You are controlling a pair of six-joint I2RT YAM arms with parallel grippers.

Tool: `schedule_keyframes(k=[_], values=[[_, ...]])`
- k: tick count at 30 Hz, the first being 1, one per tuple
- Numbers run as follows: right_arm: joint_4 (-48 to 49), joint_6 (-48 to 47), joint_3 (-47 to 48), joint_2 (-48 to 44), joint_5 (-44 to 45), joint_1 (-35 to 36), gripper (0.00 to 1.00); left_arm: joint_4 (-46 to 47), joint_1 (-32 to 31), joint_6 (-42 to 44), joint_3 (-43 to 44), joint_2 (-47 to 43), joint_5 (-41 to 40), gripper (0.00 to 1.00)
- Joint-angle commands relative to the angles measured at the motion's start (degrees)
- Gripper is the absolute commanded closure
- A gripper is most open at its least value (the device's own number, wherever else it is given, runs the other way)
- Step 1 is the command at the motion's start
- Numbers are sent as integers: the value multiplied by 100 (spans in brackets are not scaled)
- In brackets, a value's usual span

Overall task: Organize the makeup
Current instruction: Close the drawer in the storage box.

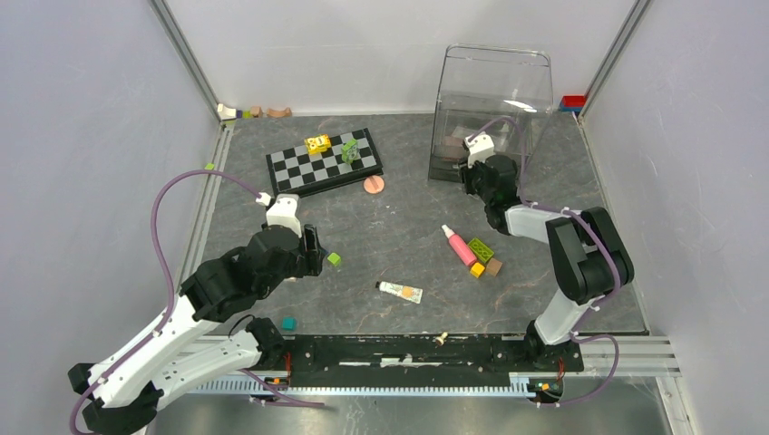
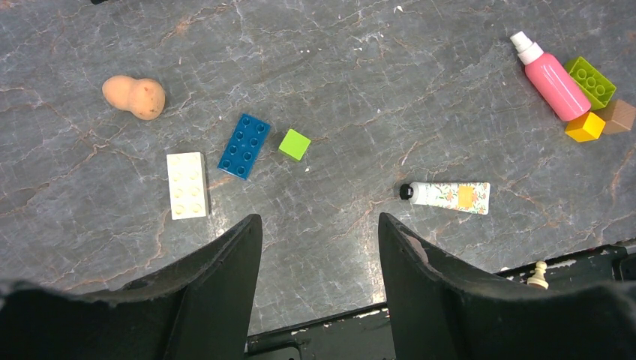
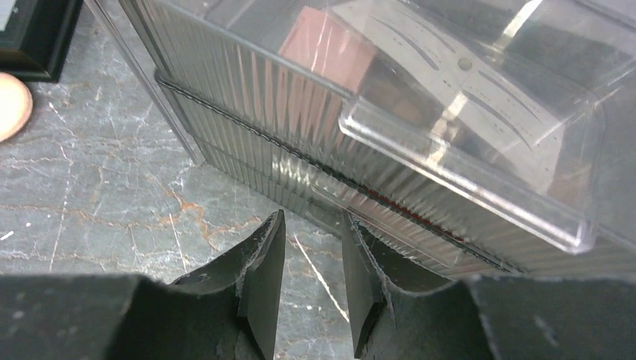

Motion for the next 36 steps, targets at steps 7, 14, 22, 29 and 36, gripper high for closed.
schedule_keyframes(k=[7,14,22,29,36], values=[[368,27,523,209,-75,140,59,124,19,259,1,13,-123,35],[392,41,135,-280,-327,211,60,129,19,251,1,19,-132,35],[47,391,-494,-1411,-416,361,58,132,19,250,9,-7,-114,34],[-1388,979,-660,-2238,-549,379,55,141,20,261,1,-17,-70,34],[-2639,1296,-1081,-3272,-512,374,48,131,21,207,18,19,-62,30]])
